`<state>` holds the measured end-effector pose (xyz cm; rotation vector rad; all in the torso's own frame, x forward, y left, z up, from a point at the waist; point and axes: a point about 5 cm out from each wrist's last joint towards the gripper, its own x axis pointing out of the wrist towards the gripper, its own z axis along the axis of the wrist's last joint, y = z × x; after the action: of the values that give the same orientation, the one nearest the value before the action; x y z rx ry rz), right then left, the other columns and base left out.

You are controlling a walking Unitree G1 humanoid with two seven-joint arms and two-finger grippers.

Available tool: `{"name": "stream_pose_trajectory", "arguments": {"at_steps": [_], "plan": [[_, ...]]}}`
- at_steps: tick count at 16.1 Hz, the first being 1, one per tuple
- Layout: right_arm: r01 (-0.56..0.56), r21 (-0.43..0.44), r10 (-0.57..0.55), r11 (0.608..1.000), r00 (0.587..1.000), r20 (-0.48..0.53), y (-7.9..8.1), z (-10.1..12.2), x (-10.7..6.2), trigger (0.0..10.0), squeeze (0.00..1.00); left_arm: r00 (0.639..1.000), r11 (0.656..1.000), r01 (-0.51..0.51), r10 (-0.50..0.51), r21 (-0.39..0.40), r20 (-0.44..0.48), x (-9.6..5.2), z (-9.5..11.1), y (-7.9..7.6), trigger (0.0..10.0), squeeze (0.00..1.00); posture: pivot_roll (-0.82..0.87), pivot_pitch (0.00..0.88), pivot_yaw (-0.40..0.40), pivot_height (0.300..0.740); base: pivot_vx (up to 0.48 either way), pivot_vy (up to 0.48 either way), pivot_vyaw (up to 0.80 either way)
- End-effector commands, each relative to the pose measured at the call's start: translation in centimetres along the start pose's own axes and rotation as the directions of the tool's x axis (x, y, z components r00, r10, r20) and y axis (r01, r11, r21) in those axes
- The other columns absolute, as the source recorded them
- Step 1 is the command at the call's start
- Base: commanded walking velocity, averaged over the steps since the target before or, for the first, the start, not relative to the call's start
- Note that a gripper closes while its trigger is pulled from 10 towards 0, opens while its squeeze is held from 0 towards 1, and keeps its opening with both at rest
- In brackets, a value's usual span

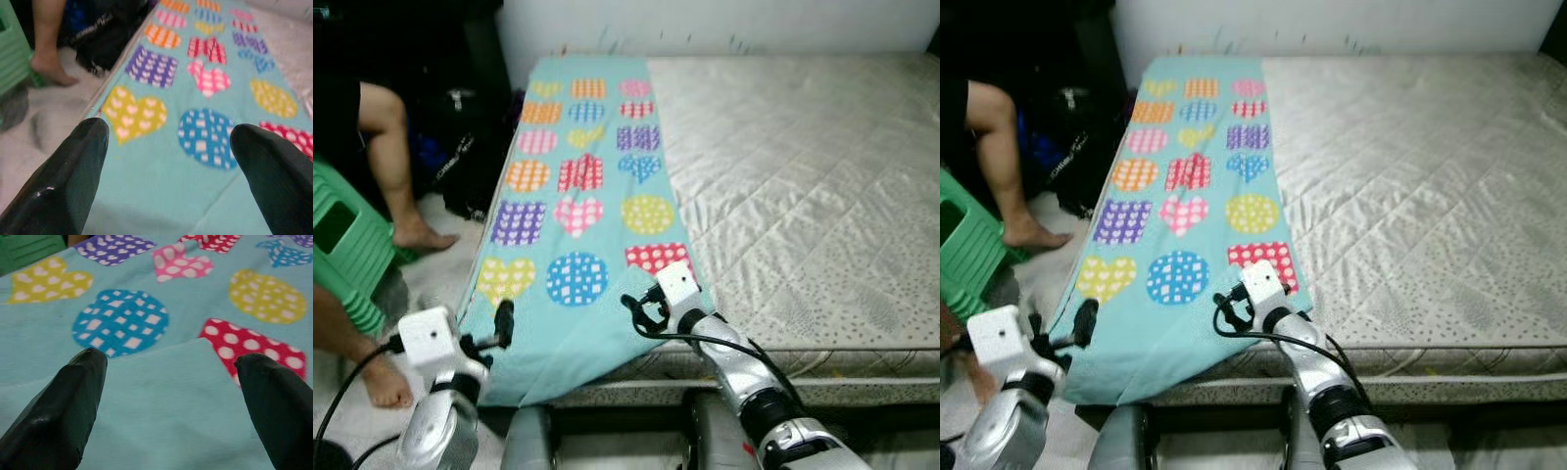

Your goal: Clean up the room

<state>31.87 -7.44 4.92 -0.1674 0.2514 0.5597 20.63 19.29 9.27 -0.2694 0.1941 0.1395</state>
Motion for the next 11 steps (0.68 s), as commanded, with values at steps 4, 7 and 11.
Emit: {"name": "stream_pose_trajectory", "arguments": {"at_steps": [4,7,11], "plan": [[0.05,0.0,-0.05,0.999,0.995,0.086,0.6,0.0,-0.3,10.0,0.0,0.999,0.999,0.036,-0.036,0.001,-0.028,-0.7,0.0,-1.0,10.0,0.0,0.02,0.183,0.008,0.585,0.0,0.0,0.0],[0.139,-0.008,-0.137,0.99,0.982,0.129,-0.8,1.6,0.3,10.0,0.0,0.998,0.999,0.047,-0.047,-0.012,-0.032,-0.4,-0.1,-1.8,10.0,0.0,0.02,0.187,-0.006,0.585,0.0,0.0,0.0],[0.205,-0.117,-0.195,0.972,0.976,0.093,-2.5,3.6,1.5,10.0,0.0,0.999,0.999,0.036,-0.036,-0.02,-0.036,-0.7,-0.3,-2.0,10.0,0.0,0.04,0.202,-0.024,0.585,0.0,0.0,0.0]]}}
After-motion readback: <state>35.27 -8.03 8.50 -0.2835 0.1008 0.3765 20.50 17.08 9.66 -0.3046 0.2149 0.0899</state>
